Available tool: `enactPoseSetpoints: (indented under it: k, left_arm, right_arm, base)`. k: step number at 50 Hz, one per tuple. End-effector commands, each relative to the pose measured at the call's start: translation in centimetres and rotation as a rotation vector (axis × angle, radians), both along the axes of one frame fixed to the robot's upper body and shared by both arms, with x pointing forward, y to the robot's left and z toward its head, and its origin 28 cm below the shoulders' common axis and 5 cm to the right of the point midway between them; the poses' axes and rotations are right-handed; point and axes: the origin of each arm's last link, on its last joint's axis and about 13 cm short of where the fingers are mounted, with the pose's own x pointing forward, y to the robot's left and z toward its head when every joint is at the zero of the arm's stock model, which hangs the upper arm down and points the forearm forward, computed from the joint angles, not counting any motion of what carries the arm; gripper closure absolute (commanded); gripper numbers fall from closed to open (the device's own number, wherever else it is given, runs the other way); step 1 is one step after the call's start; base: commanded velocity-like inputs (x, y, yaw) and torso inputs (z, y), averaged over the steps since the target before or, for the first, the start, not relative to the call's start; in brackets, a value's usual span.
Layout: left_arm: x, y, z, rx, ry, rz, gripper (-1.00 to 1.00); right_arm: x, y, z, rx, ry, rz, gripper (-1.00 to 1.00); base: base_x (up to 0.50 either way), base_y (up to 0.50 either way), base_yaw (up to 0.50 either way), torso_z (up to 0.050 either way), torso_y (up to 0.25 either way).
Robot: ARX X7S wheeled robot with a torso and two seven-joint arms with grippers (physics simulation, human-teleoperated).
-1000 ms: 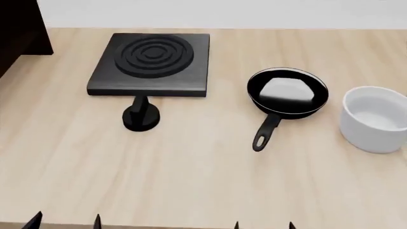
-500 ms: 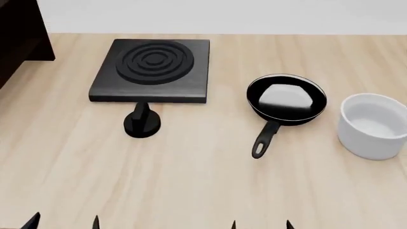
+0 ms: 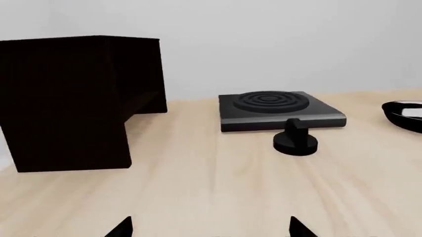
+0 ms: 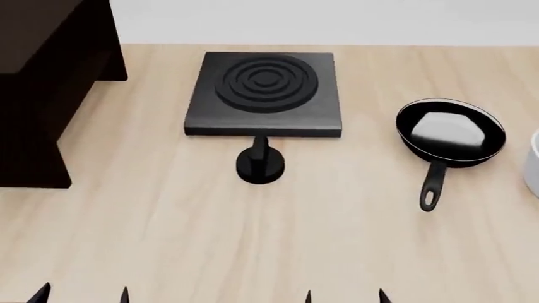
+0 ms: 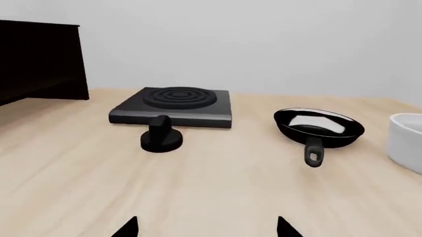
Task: Put the frying pan under the cabinet shelf.
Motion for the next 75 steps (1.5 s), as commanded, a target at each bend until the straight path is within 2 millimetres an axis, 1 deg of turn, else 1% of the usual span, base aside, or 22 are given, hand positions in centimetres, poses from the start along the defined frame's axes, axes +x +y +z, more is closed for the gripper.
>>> enactPoseSetpoints:
  k: [1, 15, 16, 22, 24, 25, 26, 28, 29, 33, 36, 42, 46, 55, 61, 68, 75]
  left_arm:
    - [-0.1, 0.1, 0.0, 0.004, 0.0, 0.0, -1.0]
    - [0.2, 0.0, 0.1, -0.013, 0.007, 0.011, -1.0]
    - [0.2, 0.0, 0.1, -0.009, 0.007, 0.006, -1.0]
    - [0.7, -0.1, 0.4, -0.003, 0.01, 0.001, -1.0]
    - [1.1, -0.3, 0.8, 0.006, 0.013, 0.0, -1.0]
    - [1.3, -0.3, 1.1, 0.012, 0.018, -0.01, -1.0]
    - [1.5, -0.4, 1.6, 0.012, 0.014, -0.015, -1.0]
    - [1.8, -0.5, 2.4, 0.012, 0.009, -0.039, -1.0]
    - [2.1, -0.6, 3.1, -0.005, 0.008, -0.067, -1.0]
    - [2.8, -0.7, 4.6, -0.001, -0.008, -0.104, -1.0]
    - [3.4, -0.8, 6.3, -0.004, -0.029, -0.132, -1.0]
    - [4.2, -0.6, 8.1, 0.016, -0.056, -0.141, -1.0]
    - [4.6, -0.4, 9.0, 0.014, -0.068, -0.145, -1.0]
    - [5.1, 0.2, 11.9, 0.047, -0.124, -0.132, -1.0]
    - [5.3, 0.3, 13.5, 0.07, -0.155, -0.127, -1.0]
    - [5.7, 0.5, 15.2, 0.072, -0.176, -0.129, -1.0]
    - [6.2, 0.6, 16.3, 0.08, -0.177, -0.136, -1.0]
  right_arm:
    - [-0.1, 0.0, 0.1, 0.006, 0.0, -0.001, -1.0]
    - [0.2, -0.2, 0.2, 0.003, 0.009, -0.026, -1.0]
    - [0.3, -0.3, 0.4, 0.019, 0.015, -0.028, -1.0]
    - [0.4, -0.3, 0.9, -0.009, 0.015, -0.04, -1.0]
    - [0.7, -0.5, 1.1, -0.048, 0.044, -0.092, -1.0]
    - [0.8, -0.6, 1.4, -0.036, 0.034, -0.083, -1.0]
    - [1.0, -0.7, 1.9, -0.057, 0.035, -0.107, -1.0]
    - [1.2, -0.7, 2.9, -0.067, 0.021, -0.098, -1.0]
    - [1.3, -0.7, 3.4, -0.08, 0.018, -0.093, -1.0]
    - [1.9, -0.8, 4.9, -0.108, -0.002, -0.086, -1.0]
    - [2.2, -0.8, 6.9, -0.123, -0.034, -0.066, -1.0]
    - [2.6, -0.9, 9.3, -0.148, -0.073, -0.046, -1.0]
    - [2.9, -1.2, 10.3, -0.149, -0.087, -0.045, -1.0]
    - [3.5, -1.9, 13.3, -0.172, -0.129, -0.052, -1.0]
    - [3.9, -2.5, 15.1, -0.186, -0.147, -0.062, -1.0]
    - [4.4, -2.7, 16.5, -0.212, -0.16, -0.062, -1.0]
    - [4.8, -2.9, 17.4, -0.215, -0.155, -0.057, -1.0]
  base:
    - [0.0, 0.5, 0.0, 0.047, 0.08]
    - [0.0, 0.5, 0.0, 0.043, 0.073]
    - [0.0, 0.0, 0.0, 0.0, 0.0]
    - [0.0, -0.01, 0.0, 0.0, 0.0]
    - [0.0, 0.0, 0.0, 0.0, 0.0]
    - [0.0, 0.0, 0.0, 0.0, 0.0]
    - [0.0, 0.0, 0.0, 0.0, 0.0]
    - [0.0, 0.0, 0.0, 0.0, 0.0]
    - [0.0, 0.0, 0.0, 0.0, 0.0]
    - [0.0, 0.0, 0.0, 0.0, 0.0]
    - [0.0, 0.0, 0.0, 0.0, 0.0]
    - [0.0, 0.0, 0.0, 0.0, 0.0]
    - [0.0, 0.0, 0.0, 0.0, 0.0]
    - [0.0, 0.0, 0.0, 0.0, 0.0]
    - [0.0, 0.0, 0.0, 0.0, 0.0]
    - [0.0, 0.0, 0.0, 0.0, 0.0]
    - [0.0, 0.0, 0.0, 0.0, 0.0]
